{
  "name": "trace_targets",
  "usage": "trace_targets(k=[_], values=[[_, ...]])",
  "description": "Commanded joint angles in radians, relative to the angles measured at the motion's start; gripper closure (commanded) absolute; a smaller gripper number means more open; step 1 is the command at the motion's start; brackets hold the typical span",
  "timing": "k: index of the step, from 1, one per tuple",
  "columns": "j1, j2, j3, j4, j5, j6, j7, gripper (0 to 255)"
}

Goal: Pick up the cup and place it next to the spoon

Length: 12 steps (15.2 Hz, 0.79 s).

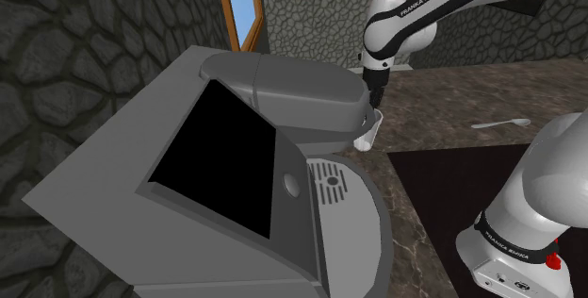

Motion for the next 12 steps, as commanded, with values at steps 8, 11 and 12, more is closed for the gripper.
trace_targets(k=[8, 11, 12], values=[[-0.003, -0.061, 0.007, 0.063, -0.014, -0.123, 0.019, 255], [-0.003, -0.078, 0.010, 0.089, -0.018, -0.166, 0.025, 255], [-0.003, -0.083, 0.011, 0.098, -0.019, -0.180, 0.026, 255]])
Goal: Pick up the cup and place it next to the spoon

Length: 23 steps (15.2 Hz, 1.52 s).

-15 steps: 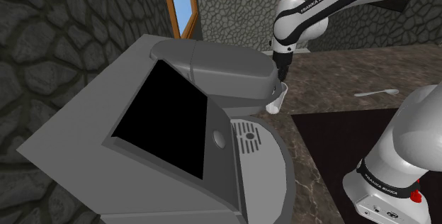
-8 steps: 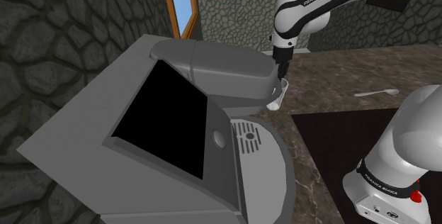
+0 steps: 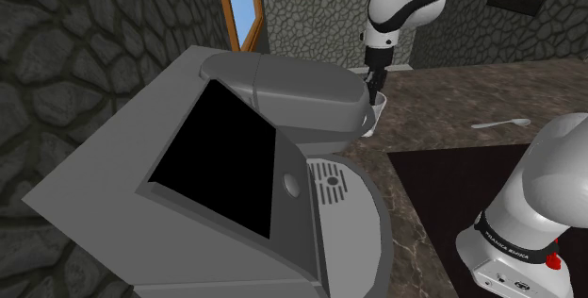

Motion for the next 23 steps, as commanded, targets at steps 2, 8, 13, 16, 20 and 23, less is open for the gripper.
trace_targets(k=[2, 8, 13, 16, 20, 23], values=[[-0.001, -0.016, 0.002, 0.027, -0.003, -0.042, 0.004, 255], [-0.001, -0.039, 0.006, 0.088, -0.006, -0.126, 0.013, 255], [0.000, -0.051, 0.009, 0.145, -0.008, -0.194, 0.019, 255], [0.000, -0.056, 0.011, 0.181, -0.008, -0.235, 0.022, 255], [0.001, -0.059, 0.013, 0.232, -0.008, -0.289, 0.025, 255], [0.002, -0.059, 0.014, 0.272, -0.007, -0.329, 0.028, 255]])
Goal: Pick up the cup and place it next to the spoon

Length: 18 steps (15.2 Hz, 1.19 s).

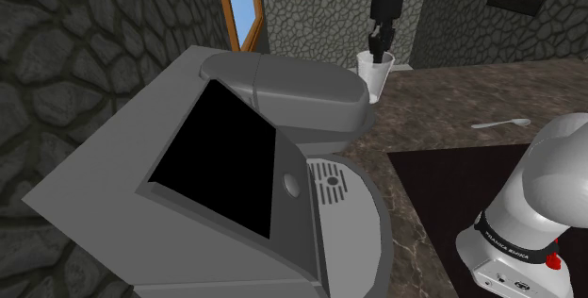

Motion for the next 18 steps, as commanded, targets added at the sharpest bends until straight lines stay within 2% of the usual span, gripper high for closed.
trace_targets(k=[1, 3, 11, 18], values=[[0.001, -0.004, 0.002, 0.023, 0.000, -0.027, 0.003, 255], [0.001, -0.003, 0.002, 0.038, 0.000, -0.041, 0.004, 255], [-0.074, 0.003, -0.130, 0.062, -0.060, -0.063, -0.189, 255], [-0.133, 0.069, -0.254, 0.140, -0.091, -0.076, -0.370, 255]])
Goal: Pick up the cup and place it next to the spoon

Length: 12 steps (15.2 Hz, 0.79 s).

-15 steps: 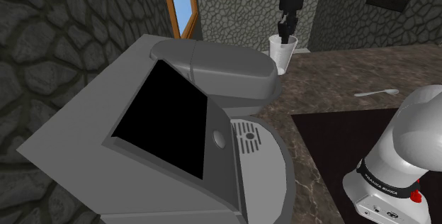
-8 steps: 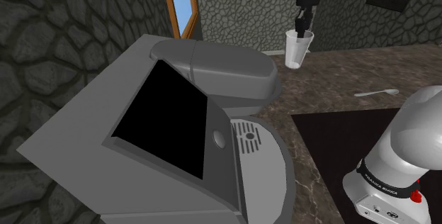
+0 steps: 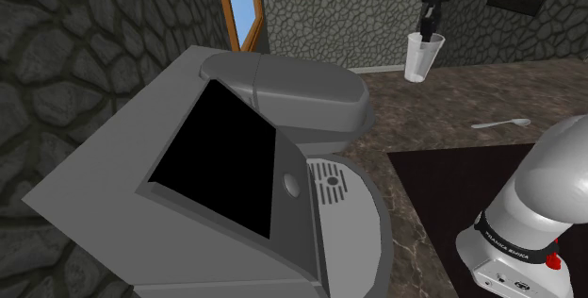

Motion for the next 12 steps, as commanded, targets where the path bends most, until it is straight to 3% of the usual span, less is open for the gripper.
trace_targets(k=[1, 7, 11, 12], values=[[-0.016, 0.030, -0.039, 0.034, -0.004, -0.004, -0.058, 255], [-0.066, 0.145, -0.150, 0.151, 0.014, -0.015, -0.232, 255], [-0.116, 0.270, -0.232, 0.272, 0.064, -0.031, -0.377, 255], [-0.117, 0.269, -0.230, 0.257, 0.063, -0.018, -0.377, 255]])
